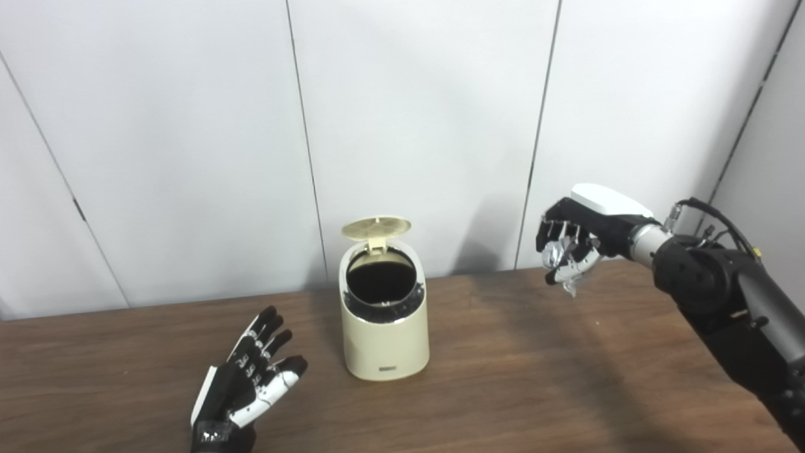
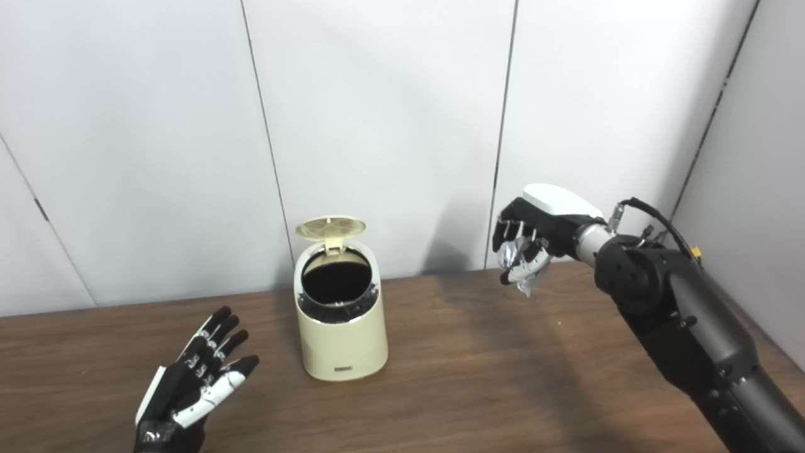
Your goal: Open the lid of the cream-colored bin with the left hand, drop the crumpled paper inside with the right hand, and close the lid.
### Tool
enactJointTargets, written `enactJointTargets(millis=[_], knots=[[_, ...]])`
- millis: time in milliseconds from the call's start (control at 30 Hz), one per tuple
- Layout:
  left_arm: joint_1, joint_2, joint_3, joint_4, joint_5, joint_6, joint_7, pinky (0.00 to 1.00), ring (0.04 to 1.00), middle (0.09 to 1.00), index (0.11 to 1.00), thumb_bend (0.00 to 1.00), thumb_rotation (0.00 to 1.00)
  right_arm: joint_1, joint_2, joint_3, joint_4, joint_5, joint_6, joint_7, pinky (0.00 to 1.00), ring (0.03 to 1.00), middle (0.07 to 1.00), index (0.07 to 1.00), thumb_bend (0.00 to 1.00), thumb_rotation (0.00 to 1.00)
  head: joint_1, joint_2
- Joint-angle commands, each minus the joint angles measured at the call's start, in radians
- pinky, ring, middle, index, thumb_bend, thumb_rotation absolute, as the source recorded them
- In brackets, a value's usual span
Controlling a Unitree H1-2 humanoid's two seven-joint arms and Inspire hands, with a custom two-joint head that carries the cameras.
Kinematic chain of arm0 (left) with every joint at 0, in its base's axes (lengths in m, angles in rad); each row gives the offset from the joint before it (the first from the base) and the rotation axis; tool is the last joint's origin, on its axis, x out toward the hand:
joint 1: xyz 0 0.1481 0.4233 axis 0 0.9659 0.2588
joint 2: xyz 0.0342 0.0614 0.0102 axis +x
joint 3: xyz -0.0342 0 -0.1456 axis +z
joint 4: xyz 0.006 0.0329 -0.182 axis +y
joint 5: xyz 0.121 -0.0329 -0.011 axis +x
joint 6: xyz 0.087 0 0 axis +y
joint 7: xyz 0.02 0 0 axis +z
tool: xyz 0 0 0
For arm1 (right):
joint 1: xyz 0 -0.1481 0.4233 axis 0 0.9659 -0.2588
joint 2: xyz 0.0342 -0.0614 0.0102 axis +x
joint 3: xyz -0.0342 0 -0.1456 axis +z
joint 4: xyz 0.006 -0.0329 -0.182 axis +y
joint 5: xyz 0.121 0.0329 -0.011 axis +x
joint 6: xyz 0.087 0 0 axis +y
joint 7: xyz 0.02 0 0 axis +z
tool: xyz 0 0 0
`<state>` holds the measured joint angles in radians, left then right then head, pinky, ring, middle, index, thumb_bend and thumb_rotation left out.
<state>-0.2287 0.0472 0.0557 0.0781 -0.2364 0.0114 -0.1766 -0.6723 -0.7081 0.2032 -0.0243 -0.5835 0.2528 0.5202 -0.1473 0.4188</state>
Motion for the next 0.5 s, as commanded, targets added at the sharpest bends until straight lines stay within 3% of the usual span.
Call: enactJointTargets(millis=[0, 133, 467], knots=[[-0.036, 0.002, -0.004, -0.009, 0.007, -0.048, -0.005, 0.74, 0.908, 0.952, 0.971, 0.65, 0.09, -0.063, -0.012, -0.019, -0.047, 0.021, -0.034, -0.006, 0.37, 0.437, 0.513, 0.486, 0.5, 0.0, 0.002, 0.0], [-0.039, 0.0, -0.004, 0.003, 0.006, -0.056, -0.006, 0.75, 0.911, 0.951, 0.967, 0.65, 0.08, -0.079, 0.011, -0.014, -0.058, 0.045, -0.064, -0.005, 0.36, 0.434, 0.512, 0.491, 0.5, 0.0, 0.005, -0.004], [-0.049, -0.007, -0.015, 0.032, 0.018, -0.082, 0.001, 0.75, 0.893, 0.933, 0.964, 0.67, 0.1, -0.132, 0.105, 0.002, -0.124, 0.051, -0.038, 0.016, 0.39, 0.435, 0.49, 0.481, 0.5, 0.0, 0.018, -0.01]])
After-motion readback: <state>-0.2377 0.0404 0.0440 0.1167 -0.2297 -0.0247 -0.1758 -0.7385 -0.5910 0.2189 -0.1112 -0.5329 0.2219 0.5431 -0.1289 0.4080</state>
